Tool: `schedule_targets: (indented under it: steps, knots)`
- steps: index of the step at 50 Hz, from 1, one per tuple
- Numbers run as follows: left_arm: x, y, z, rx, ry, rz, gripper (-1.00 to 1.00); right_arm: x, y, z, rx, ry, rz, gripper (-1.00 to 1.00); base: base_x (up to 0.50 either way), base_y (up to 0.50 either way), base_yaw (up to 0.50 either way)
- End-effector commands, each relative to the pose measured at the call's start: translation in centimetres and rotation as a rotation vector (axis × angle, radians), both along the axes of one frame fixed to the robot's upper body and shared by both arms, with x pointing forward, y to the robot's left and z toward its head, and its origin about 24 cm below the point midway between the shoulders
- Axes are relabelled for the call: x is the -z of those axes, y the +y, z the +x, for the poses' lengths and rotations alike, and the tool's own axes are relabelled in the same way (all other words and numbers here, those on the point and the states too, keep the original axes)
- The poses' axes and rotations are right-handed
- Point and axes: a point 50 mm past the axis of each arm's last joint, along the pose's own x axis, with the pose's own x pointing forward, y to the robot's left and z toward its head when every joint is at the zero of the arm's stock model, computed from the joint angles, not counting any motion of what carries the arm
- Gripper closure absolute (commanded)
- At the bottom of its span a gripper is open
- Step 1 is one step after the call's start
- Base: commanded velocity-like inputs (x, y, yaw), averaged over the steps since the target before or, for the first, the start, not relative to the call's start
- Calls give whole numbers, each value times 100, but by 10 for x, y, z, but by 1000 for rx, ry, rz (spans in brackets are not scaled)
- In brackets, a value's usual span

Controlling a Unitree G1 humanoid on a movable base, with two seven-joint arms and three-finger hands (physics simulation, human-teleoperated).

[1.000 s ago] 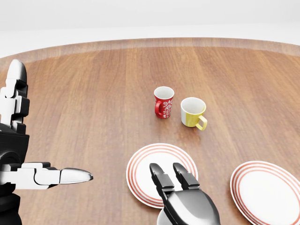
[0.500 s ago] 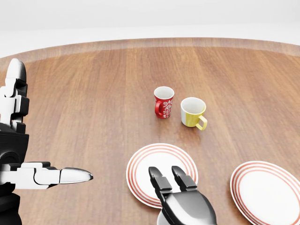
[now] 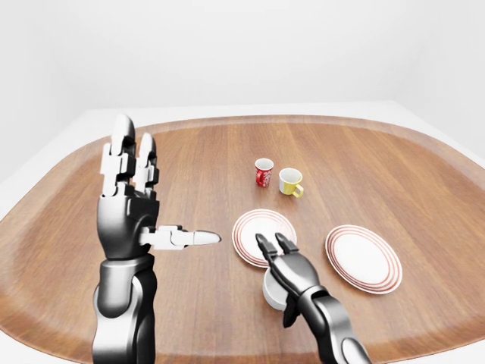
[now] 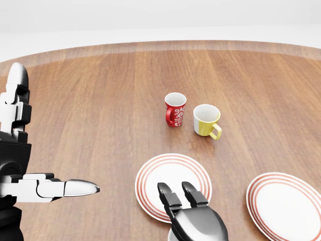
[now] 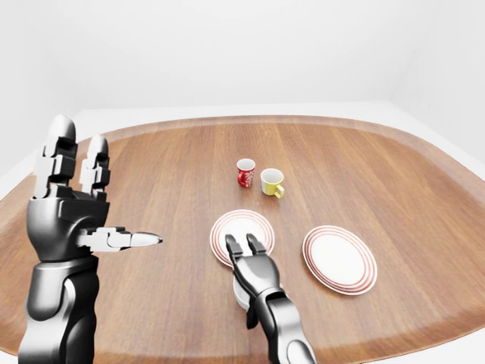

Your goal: Put the white mug on the left plate.

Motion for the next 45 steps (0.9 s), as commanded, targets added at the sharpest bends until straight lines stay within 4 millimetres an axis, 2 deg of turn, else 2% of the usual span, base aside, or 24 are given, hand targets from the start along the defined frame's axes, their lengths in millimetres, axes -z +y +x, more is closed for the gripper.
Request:
schedule_targets:
  steps: [1, 45]
  knots:
    - [2, 0, 1, 0, 11, 0, -100, 3, 0, 1, 1, 12, 0, -100, 0, 0, 0]
    - [1, 1, 1, -1, 4, -2, -100, 27, -8, 7, 44, 65, -22, -100, 0, 0, 0]
